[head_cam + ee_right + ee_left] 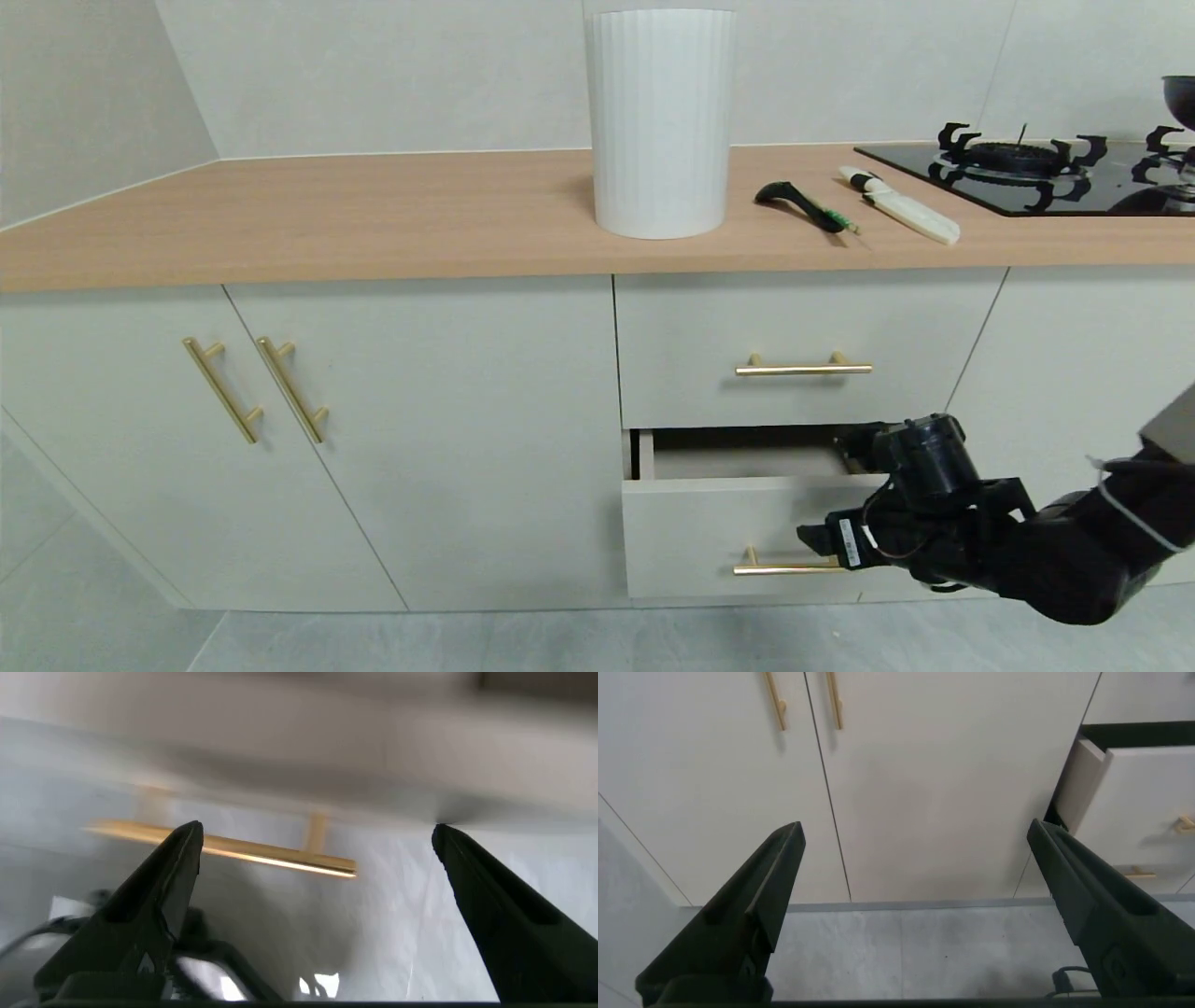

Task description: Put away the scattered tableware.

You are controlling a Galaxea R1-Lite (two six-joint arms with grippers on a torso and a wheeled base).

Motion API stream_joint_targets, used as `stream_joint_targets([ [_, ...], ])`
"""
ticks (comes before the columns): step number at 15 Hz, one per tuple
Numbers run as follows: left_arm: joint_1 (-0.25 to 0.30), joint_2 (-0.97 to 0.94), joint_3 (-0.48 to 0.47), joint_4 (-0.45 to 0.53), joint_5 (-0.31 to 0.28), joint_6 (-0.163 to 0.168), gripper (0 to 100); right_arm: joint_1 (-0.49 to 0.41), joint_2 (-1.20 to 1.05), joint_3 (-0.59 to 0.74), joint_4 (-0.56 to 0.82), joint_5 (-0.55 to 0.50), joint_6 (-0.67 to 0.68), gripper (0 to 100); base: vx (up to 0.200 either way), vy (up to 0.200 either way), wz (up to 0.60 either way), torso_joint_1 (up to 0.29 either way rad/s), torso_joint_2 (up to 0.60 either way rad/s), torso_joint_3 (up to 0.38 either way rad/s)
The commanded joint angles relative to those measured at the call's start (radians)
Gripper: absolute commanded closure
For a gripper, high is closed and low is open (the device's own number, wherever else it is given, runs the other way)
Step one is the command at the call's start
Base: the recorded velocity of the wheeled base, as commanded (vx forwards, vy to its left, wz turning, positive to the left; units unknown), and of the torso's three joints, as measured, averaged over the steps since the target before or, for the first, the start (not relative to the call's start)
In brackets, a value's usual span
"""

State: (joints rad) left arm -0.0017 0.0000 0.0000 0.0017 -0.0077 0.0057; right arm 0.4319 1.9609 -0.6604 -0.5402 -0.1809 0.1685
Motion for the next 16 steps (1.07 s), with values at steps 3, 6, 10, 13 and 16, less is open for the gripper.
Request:
stream_joint_targets([
  [3,0.000,0.000,0.000,0.000,0.000,0.000,0,0.056,-0.243,0.002,0.048,-0.008,0.008,0,0.000,0.000,0.00,0.000,0.00,0.000],
  [6,0.000,0.002,0.000,0.000,0.000,0.000,0,0.056,-0.238,-0.004,-0.003,-0.031,0.039,0,0.000,0.000,0.00,0.000,0.00,0.000],
  [10,0.000,0.002,0.000,0.000,0.000,0.000,0,0.050,-0.074,-0.002,-0.159,-0.126,0.046,0,0.000,0.000,0.00,0.000,0.00,0.000],
  [13,0.000,0.002,0.000,0.000,0.000,0.000,0,0.050,0.052,-0.002,-0.296,-0.158,0.045,0,0.000,0.000,0.00,0.000,0.00,0.000],
  [16,0.000,0.002,0.000,0.000,0.000,0.000,0,0.050,0.090,-0.002,-0.325,-0.160,0.042,0,0.000,0.000,0.00,0.000,0.00,0.000],
])
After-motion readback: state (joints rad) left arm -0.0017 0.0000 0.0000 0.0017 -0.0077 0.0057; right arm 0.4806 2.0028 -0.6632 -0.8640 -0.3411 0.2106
